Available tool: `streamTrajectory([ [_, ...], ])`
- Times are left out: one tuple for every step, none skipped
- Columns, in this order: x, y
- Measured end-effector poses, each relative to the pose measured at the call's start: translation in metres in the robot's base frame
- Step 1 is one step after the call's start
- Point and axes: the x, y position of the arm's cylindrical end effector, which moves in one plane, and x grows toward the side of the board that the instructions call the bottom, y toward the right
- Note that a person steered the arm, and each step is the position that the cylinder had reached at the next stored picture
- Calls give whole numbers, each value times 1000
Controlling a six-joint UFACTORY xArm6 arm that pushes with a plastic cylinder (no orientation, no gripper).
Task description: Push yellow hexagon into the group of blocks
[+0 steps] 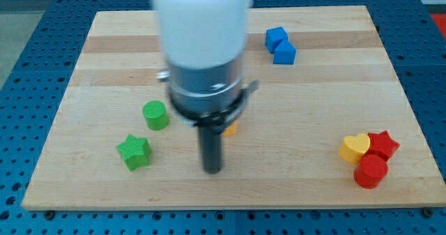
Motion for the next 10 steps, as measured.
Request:
streamTrajectory([
  [13,-42],
  [-41,-39],
  [-130,-15],
  [-139,-14],
  [-135,-5],
  [-100,8],
  [-75,11],
  [-59,51],
  [-59,112],
  [-59,169],
])
